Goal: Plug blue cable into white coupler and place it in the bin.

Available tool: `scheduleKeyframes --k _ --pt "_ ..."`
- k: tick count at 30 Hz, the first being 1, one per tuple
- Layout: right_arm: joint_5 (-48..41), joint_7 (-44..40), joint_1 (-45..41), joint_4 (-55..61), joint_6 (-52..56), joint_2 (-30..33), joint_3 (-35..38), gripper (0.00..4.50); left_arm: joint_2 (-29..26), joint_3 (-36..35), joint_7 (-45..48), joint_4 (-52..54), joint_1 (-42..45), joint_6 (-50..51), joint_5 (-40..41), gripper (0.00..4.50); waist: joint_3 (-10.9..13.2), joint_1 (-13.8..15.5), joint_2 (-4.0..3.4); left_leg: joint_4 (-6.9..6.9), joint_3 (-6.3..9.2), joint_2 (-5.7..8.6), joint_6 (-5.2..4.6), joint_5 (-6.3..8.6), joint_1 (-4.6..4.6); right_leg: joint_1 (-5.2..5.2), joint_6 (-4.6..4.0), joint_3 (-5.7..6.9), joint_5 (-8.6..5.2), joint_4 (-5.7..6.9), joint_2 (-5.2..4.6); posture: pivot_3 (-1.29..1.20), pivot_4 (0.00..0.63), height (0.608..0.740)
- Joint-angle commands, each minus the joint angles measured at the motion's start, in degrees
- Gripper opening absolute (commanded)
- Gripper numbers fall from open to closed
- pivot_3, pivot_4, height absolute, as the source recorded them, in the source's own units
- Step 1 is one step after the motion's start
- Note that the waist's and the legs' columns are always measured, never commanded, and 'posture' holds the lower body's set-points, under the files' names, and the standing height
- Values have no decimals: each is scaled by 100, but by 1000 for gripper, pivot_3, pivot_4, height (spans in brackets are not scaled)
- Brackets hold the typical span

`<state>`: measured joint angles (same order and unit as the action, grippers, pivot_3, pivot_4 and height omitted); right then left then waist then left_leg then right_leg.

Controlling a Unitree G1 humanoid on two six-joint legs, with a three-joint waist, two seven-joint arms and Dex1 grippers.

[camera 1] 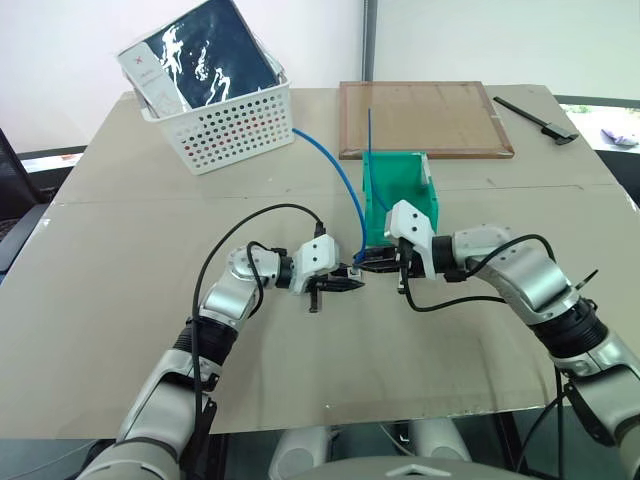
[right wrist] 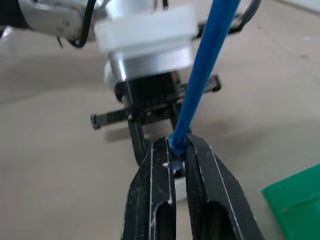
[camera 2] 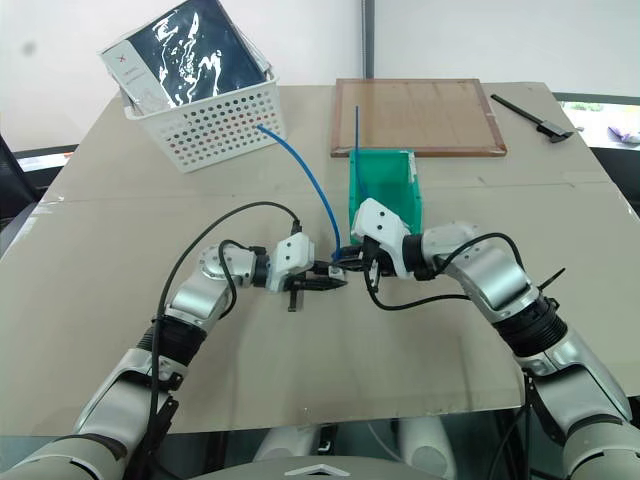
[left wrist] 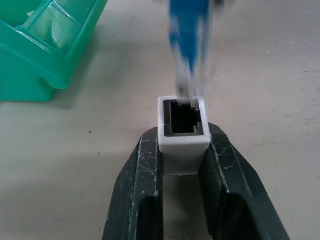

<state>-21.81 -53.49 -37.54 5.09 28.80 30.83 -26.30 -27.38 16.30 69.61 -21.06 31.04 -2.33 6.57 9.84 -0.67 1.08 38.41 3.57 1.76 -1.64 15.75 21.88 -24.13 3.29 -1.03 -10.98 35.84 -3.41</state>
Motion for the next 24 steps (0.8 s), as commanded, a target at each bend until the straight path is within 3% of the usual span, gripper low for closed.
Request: scheduleKeyframes --k 1,24 --pt "278 -256 -188 -156 -268 -108 19 0 -9 23 -45 129 -28 151 -82 380 -1 -2 0 0 0 0 0 0 -2 1 0 0 0 1 0 0 150 740" --pt "1245 -1504 -544 -828 -412 -86 -242 0 -58 43 -136 618 -220 346 -142 380 -3 2 -2 -1 3 3 1 0 -7 6 0 2 0 3 -4 0 150 740"
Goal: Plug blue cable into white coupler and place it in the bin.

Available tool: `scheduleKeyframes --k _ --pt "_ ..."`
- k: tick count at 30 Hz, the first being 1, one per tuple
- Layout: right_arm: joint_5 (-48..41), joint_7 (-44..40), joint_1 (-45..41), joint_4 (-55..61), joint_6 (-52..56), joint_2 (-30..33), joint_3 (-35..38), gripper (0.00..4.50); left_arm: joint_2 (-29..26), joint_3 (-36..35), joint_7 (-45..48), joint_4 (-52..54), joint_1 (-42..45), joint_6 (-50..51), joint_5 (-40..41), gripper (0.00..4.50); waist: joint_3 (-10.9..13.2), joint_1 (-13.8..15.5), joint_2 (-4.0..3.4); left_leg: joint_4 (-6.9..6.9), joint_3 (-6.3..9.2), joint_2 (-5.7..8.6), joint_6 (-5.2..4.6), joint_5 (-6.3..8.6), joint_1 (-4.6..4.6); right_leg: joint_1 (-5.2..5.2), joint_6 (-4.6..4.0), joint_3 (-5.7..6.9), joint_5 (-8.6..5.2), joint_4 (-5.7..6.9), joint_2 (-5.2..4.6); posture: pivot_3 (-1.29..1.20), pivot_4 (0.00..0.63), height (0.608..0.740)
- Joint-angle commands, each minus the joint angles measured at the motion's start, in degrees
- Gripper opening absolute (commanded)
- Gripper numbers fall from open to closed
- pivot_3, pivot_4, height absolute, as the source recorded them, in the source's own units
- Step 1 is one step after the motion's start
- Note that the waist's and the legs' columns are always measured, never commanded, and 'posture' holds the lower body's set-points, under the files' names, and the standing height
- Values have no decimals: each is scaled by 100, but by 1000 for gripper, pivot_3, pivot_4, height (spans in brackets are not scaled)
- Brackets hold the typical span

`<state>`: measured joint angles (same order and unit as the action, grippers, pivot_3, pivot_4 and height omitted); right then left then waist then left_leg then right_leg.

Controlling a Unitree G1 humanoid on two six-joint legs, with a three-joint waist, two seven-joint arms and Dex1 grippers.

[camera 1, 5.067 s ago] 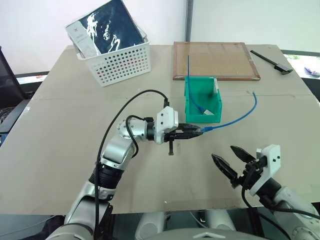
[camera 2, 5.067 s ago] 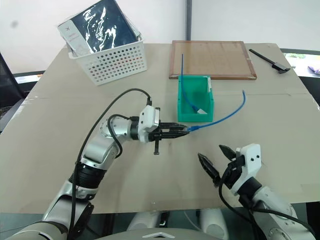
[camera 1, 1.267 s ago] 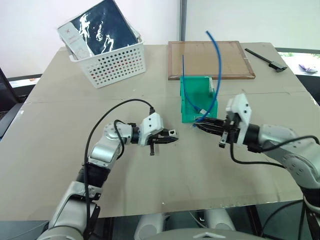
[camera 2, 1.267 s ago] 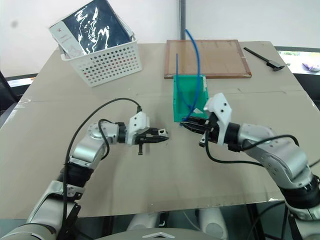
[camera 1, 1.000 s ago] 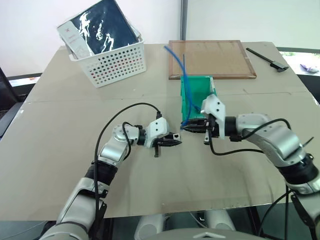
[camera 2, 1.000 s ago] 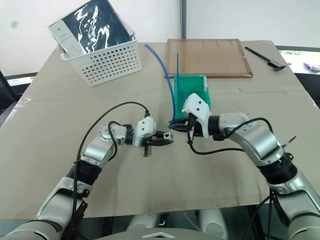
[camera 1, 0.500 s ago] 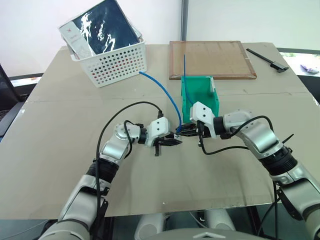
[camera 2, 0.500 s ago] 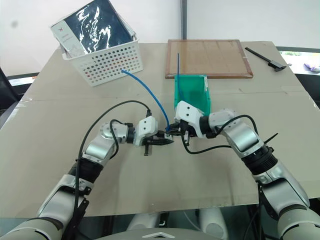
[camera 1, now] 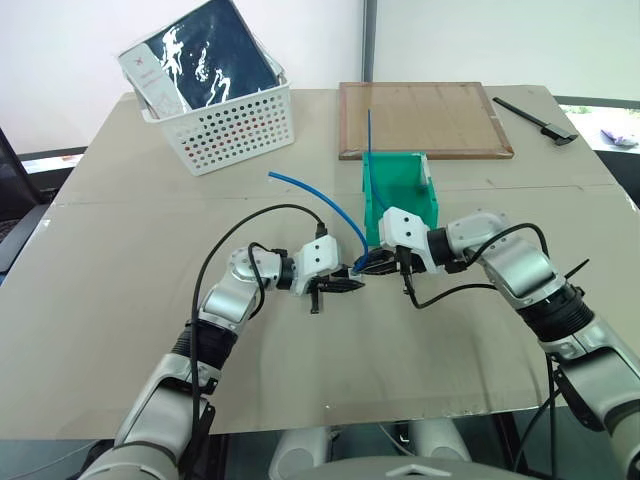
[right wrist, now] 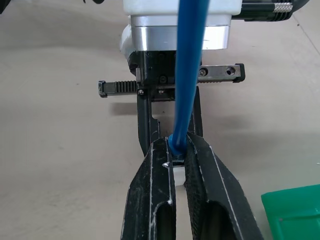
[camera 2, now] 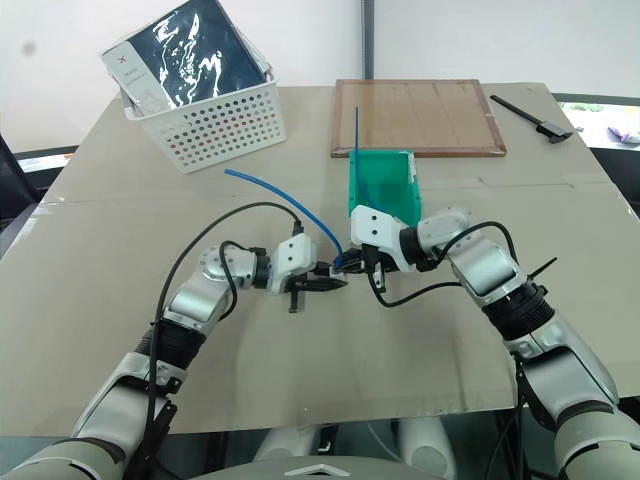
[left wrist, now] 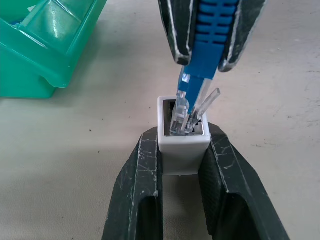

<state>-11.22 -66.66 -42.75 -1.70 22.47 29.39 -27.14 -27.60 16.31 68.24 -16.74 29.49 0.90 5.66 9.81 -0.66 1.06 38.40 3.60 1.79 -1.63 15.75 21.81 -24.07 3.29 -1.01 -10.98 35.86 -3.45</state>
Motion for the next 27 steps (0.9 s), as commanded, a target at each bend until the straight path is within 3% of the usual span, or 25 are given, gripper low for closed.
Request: scheduleKeyframes --k 1,12,27 --pt "176 -262 -93 -163 294 53 -163 0 -40 38 -9 216 -61 37 -51 380 0 0 0 0 1 0 0 0 0 0 0 1 0 0 0 0 150 740" --pt "308 -684 -438 -168 706 93 -330 0 -40 16 -65 402 -33 215 -13 380 0 1 -1 -1 6 2 1 0 4 -2 0 5 0 -1 -3 0 150 740" --pt "740 -620 -649 -579 1003 -82 -652 0 -26 73 -74 415 -120 206 -11 380 -4 -11 -4 -1 7 4 1 0 1 -1 0 7 0 0 -6 0 150 740"
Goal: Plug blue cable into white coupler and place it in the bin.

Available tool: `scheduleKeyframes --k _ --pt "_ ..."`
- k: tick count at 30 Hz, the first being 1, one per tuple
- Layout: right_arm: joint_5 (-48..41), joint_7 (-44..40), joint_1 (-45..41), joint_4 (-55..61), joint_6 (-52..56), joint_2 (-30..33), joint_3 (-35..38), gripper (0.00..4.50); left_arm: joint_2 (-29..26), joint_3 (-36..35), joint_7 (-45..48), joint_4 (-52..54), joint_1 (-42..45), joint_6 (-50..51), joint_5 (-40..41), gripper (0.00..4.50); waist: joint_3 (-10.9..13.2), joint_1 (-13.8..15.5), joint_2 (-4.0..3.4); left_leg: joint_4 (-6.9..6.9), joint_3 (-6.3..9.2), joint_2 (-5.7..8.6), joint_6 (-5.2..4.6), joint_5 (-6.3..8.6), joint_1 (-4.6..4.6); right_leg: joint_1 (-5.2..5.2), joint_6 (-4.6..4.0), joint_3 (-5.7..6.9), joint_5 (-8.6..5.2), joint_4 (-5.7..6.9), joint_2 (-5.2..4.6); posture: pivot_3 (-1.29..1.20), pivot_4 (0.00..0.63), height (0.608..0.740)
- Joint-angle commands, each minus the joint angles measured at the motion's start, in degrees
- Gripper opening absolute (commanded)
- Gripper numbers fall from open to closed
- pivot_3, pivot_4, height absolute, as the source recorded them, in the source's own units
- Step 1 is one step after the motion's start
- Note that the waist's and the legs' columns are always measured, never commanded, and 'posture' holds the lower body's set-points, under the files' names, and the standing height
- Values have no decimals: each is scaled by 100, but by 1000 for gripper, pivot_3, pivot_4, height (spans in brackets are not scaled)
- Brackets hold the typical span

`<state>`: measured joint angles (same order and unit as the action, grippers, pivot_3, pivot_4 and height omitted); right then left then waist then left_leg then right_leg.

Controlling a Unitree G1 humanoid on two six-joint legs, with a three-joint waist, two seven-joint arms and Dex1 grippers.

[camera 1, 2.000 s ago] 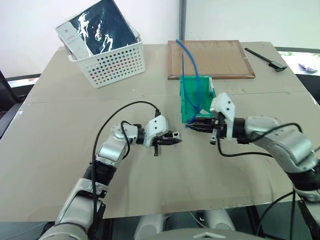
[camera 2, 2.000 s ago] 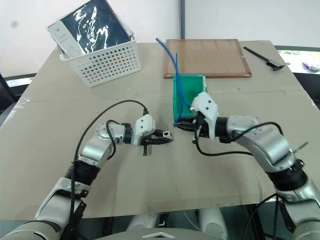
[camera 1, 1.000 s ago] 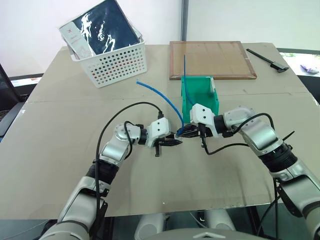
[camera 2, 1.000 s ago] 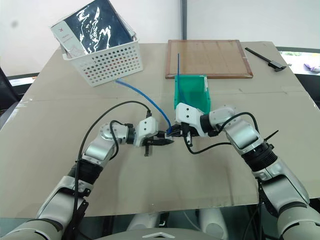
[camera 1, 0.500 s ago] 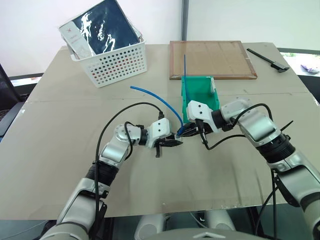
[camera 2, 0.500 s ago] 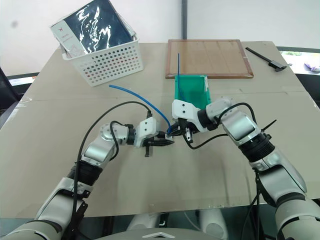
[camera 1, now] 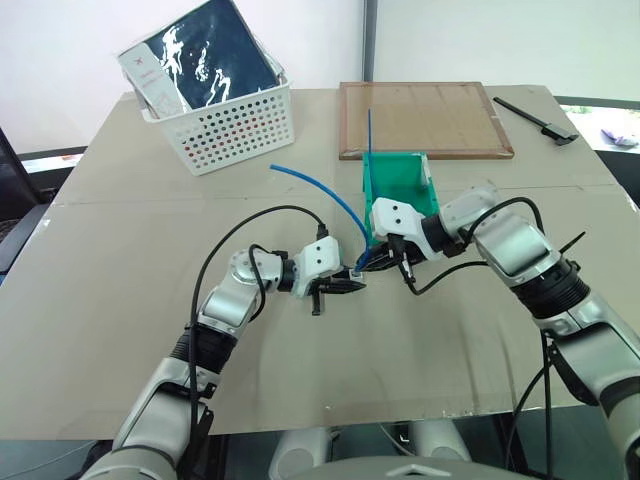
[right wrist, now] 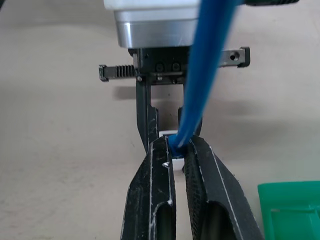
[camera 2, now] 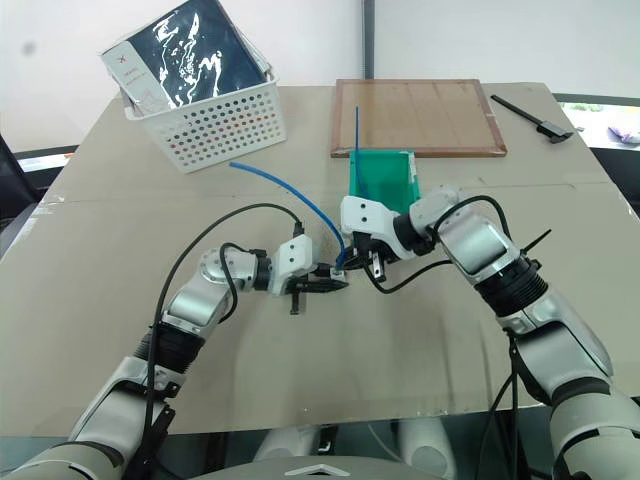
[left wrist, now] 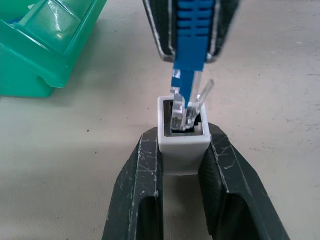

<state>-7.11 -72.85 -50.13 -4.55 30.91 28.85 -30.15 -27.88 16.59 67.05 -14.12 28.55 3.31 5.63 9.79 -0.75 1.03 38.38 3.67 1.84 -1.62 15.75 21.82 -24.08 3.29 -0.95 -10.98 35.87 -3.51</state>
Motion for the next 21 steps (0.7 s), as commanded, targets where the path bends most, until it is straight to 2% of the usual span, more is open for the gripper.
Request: scheduleKeyframes --k 1,14,21 --pt "350 -18 80 -310 174 -47 -381 0 3 45 45 150 -28 -35 -7 380 -3 -4 0 0 -1 0 0 0 -1 0 0 0 0 1 0 0 150 740" --pt "553 -19 -30 -372 350 -467 -502 0 37 51 38 58 -22 -85 -27 380 -14 -15 -7 0 1 -1 0 0 -10 6 0 0 0 4 3 0 150 740" --pt "766 -16 229 -240 409 -487 -676 0 73 32 18 -34 28 -116 -35 380 -35 -14 -18 -1 1 0 1 0 -11 7 0 1 0 4 2 0 150 740"
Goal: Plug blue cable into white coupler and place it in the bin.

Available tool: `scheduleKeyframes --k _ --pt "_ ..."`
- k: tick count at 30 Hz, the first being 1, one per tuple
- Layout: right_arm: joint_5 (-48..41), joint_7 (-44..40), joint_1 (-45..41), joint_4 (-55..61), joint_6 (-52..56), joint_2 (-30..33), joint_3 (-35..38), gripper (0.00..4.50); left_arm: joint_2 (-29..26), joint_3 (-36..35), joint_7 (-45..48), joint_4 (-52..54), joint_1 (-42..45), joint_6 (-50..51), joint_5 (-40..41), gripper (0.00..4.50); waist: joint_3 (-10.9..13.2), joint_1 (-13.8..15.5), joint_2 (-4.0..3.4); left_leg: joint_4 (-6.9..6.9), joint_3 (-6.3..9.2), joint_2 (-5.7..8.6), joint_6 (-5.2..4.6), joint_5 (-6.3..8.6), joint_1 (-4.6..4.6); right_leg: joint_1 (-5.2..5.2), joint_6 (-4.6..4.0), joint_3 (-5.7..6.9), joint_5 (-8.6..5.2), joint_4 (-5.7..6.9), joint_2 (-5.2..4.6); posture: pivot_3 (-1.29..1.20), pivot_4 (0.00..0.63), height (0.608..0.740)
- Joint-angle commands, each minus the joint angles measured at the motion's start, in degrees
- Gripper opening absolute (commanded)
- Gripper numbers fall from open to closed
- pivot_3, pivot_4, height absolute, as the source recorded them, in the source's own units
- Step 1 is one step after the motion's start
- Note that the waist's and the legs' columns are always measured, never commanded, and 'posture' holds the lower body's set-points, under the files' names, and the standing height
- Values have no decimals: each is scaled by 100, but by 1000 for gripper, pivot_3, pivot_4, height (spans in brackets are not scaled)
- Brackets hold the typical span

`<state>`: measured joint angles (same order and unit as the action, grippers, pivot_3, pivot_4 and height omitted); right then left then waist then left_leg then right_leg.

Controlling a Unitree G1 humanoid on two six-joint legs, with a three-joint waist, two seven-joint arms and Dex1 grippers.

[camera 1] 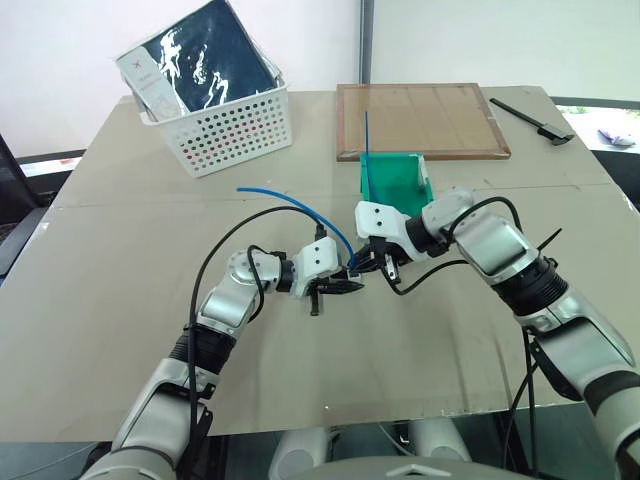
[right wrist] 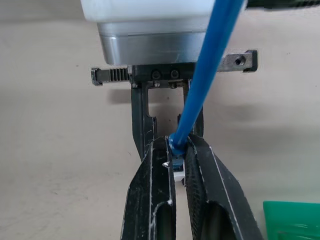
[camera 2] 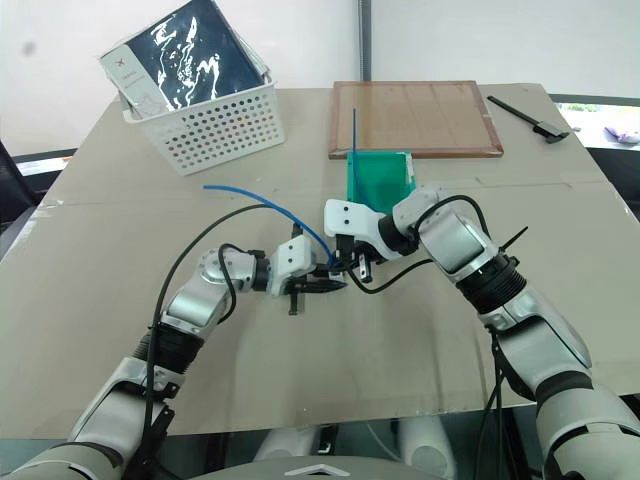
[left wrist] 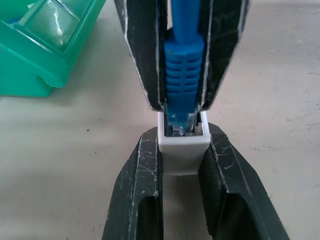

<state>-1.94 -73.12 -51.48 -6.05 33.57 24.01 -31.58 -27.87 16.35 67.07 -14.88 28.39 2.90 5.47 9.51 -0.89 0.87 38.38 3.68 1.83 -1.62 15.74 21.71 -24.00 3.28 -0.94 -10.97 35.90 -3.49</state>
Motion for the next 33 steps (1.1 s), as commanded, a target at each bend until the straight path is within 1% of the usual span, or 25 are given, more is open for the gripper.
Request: scheduleKeyframes --k 1,5,7,8,9,10,12,13,14,15,16,17,18,19,20,22,23,25,26,28,29,31,33 --pt "290 27 435 -85 121 10 -556 0 78 51 12 33 51 -72 -17 380 -19 -1 -4 0 1 0 0 0 0 0 0 0 0 0 0 0 150 740" --pt "416 230 699 -133 -167 5 -476 0 90 28 12 40 26 -51 -10 380 -55 -2 -8 -1 0 0 -1 0 -9 11 0 1 -1 -1 0 0 150 740" --pt "295 475 699 -207 -445 -154 -124 0 95 4 23 83 -9 -6 15 380 -72 -8 -4 -1 0 0 -1 0 -13 14 0 1 -1 -1 1 0 150 740" --pt "147 618 691 -179 -625 -255 169 0 92 -12 23 120 -28 31 32 380 -72 -18 -4 -2 0 0 -1 0 -16 17 1 0 -1 -1 4 0 150 740" --pt "6 687 702 -94 -757 -318 418 331 89 -32 19 164 -51 79 54 380 -72 -31 -4 -2 -1 -2 -1 0 -18 17 0 -2 -1 -1 7 0 150 740" --pt "-125 707 727 36 -803 -347 622 885 91 -57 14 203 -69 134 79 380 -71 -30 -5 -2 -2 -3 -1 0 -18 17 0 -4 -1 -1 10 0 150 740" --pt "-483 837 810 547 -757 -297 1210 1518 85 -140 21 372 -98 348 199 380 -65 -23 -12 -2 0 -4 0 0 -14 12 -1 -3 -1 0 12 0 150 740" --pt "-717 944 890 923 -654 -261 1566 2097 81 -201 -2 495 -108 521 285 380 -61 -18 -12 -1 2 -5 0 0 -8 8 -1 -3 -1 0 12 0 150 740" --pt "-936 1075 969 1288 -523 -221 1914 2298 72 -259 -15 616 -107 713 377 380 -47 17 -15 -1 4 -5 0 0 0 1 -1 -3 0 0 12 0 150 740" --pt "-1084 1174 1037 1543 -416 -191 2114 2635 56 -292 -30 715 -120 850 442 380 -46 19 -16 1 11 0 1 -1 32 -25 0 -1 1 0 1 0 150 740" --pt "-1245 1303 1173 1940 -283 -122 2354 3089 13 -340 -35 897 -155 1057 541 380 -45 25 -15 2 11 3 2 -2 39 -34 0 -1 1 0 -2 0 150 740" --pt "-1403 1508 1402 2429 -111 -45 2685 3408 -14 -415 -65 1073 -146 1312 665 380 -45 28 -15 1 11 4 3 -2 41 -34 0 1 1 -1 -5 0 150 740" --pt "-1528 1674 1574 2806 40 16 2903 3864 -44 -473 -92 1235 -159 1509 757 380 -46 45 -14 0 14 4 2 -1 46 -36 1 5 1 -4 -6 0 150 740" --pt "-1671 1841 1865 3281 181 105 3170 4227 -53 -567 -160 1417 -106 1840 901 380 -46 59 -14 -4 21 4 2 0 50 -36 1 12 0 -7 -9 0 150 740" --pt "-1683 2051 2187 3705 201 172 3397 4462 -55 -646 -256 1575 -29 2084 994 380 -46 55 -14 -6 28 4 2 0 55 -37 1 18 -2 -13 -10 0 150 740" --pt "-1867 2389 2911 4602 476 288 3738 4462 13 -871 -541 1824 239 2815 1282 380 -45 97 -12 -7 31 6 2 1 63 -41 2 20 -3 -14 -11 0 150 740" --pt "-1974 2637 3270 5042 656 275 3914 4462 54 -991 -716 1871 508 3328 1456 380 -43 89 -12 -4 40 7 1 1 76 -48 3 28 -3 -15 -12 0 150 740" --pt "-2113 3000 3682 5560 884 275 4088 4462 84 -1124 -972 1904 891 4051 1667 380 -40 76 -11 3 37 11 1 1 84 -58 5 25 -3 -3 -11 0 150 740" --pt "-1991 3227 4017 5838 921 285 4169 4462 105 -1162 -1102 1784 1337 4692 1796 380 -39 60 -11 6 37 11 0 0 82 -57 5 23 -3 0 -9 0 150 740" --pt "-1843 3684 4671 6329 997 190 4300 4462 212 -1209 -1123 1322 2264 5646 2110 380 -35 74 -1 12 49 16 1 -3 80 -47 8 34 -4 0 -4 0 150 740" --pt "-1771 3920 4970 6490 997 99 4364 4462 375 -1267 -1301 931 2694 5925 2129 380 -32 76 4 19 61 18 2 -4 75 -37 22 44 -13 -1 2 0 150 740" --pt "-1561 4245 5492 6596 771 135 4338 4462 713 -1316 -1698 88 3357 6164 2004 380 -30 92 5 19 66 18 3 -4 49 -9 31 49 -20 -3 5 0 150 740" --pt "-1301 4512 6008 6605 472 188 4273 4462 1004 -1221 -1936 -703 3881 6106 1793 380 -30 35 5 10 53 34 2 -3 10 27 50 35 -33 -8 -2 0 150 740"
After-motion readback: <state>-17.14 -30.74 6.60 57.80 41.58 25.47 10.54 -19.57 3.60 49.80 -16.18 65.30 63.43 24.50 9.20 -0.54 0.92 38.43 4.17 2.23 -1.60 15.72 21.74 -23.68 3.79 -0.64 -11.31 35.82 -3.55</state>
